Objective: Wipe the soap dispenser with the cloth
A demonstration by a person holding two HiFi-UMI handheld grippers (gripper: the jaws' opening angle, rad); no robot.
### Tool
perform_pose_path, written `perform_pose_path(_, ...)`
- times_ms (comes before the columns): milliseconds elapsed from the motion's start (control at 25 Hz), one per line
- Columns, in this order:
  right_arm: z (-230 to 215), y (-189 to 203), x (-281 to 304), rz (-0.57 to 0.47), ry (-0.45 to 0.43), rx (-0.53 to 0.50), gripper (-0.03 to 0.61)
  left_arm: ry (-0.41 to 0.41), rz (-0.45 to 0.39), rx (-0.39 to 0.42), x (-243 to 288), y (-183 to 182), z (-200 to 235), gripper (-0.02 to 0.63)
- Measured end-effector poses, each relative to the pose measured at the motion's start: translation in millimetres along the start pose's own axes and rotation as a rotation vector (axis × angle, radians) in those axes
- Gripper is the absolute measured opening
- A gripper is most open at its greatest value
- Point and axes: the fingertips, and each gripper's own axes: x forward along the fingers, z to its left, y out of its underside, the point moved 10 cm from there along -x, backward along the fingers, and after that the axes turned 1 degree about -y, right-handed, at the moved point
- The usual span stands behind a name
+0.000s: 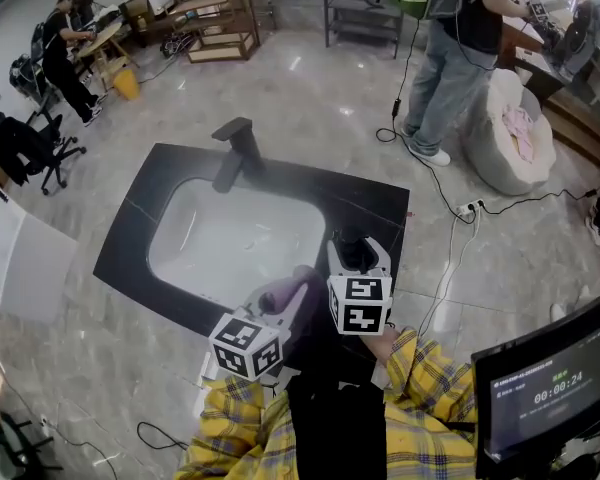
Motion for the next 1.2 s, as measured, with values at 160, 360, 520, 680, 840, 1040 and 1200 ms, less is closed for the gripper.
perform_pose_path(160,-3,2,3,0.024,-0.065,0.013,0.204,0.005,-0.037,0.037,4,-1,-5,0.043)
perform_pose_path(360,-13,-3,-10,-0.021,-0.134,0.023,0.206,-0.024,-0.083,0.162,11,-11,-19,0.043)
perform_pose_path(520,-22,-4,-29,-0.109,-0.147,-0.044,0.209,-0.016,-0.120,0.326,16,-24,-36,0.043)
perform_pose_path(680,-40,-4,-48,-0.194,-0.109,-0.037,0.209,0.051,-0.103,0.534,27,-31,-53,0.043)
perform_pose_path(840,-64,1,-56,-0.190,-0.052,0.041,0.207,0.095,-0.063,0.661,43,-29,-60,0.043)
perform_pose_path(1040,-81,5,-65,-0.181,-0.024,0.074,0.207,0.175,0.023,0.781,63,-16,-63,0.043)
perform_pose_path(1200,-88,10,-69,-0.171,-0.020,0.085,0.207,0.233,0.070,0.775,73,-6,-64,0.043)
